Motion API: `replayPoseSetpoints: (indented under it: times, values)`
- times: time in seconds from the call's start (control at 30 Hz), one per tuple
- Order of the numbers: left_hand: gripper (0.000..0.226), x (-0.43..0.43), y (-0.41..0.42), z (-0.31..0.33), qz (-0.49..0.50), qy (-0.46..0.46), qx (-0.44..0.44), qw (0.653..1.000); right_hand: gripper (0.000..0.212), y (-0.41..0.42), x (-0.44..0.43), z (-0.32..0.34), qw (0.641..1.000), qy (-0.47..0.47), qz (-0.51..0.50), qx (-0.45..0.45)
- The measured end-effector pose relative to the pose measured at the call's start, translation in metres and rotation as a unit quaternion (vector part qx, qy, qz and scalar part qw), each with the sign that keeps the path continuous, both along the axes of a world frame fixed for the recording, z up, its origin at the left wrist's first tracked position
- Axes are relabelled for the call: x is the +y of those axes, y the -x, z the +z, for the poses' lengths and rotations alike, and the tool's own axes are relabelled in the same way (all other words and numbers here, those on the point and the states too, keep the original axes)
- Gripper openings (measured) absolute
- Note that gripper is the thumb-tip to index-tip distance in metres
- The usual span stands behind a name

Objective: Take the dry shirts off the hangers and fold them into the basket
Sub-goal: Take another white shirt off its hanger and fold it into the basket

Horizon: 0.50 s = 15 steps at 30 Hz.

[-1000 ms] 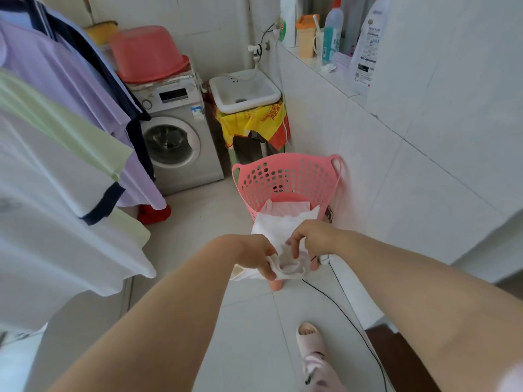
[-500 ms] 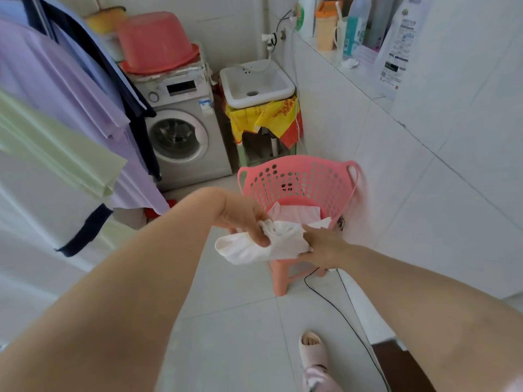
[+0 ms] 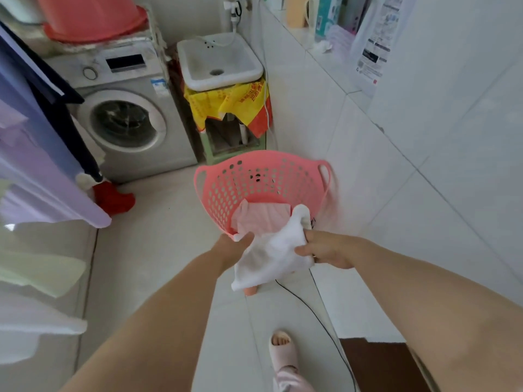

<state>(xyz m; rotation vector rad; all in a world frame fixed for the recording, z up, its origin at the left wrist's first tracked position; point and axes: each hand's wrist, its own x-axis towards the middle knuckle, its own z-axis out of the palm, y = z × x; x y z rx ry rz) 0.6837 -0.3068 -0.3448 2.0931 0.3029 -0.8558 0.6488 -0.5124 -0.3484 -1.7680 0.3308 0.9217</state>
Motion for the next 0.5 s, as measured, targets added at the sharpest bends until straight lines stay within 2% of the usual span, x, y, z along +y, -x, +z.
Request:
replayPoseSetpoints:
  times: [0.1, 0.2, 0.3, 0.4, 0.5]
  values:
    - [0.071, -0.002, -0.011, -0.008, 0.028, 0.021, 0.093, 0.995, 0.031, -0.013, -0.006, -0.003, 0.998, -0.044, -0.026, 0.029]
    - [0.057, 0.000, -0.015, -0.012, 0.032, 0.026, 0.092, 0.995, 0.039, -0.019, -0.010, -0.007, 0.995, -0.051, -0.072, 0.056]
    - [0.032, 0.001, -0.012, -0.021, 0.003, -0.029, 0.098, 0.995, 0.040, -0.015, -0.011, -0.021, 0.986, 0.028, -0.129, 0.103]
    - [0.007, -0.007, -0.004, -0.020, -0.030, -0.047, 0.139, 0.989, 0.043, -0.011, 0.001, -0.029, 0.978, 0.143, -0.102, 0.115]
    - [0.028, -0.008, -0.004, -0.020, -0.053, -0.023, 0.146, 0.988, 0.062, -0.015, 0.006, -0.030, 0.967, 0.246, -0.047, 0.035]
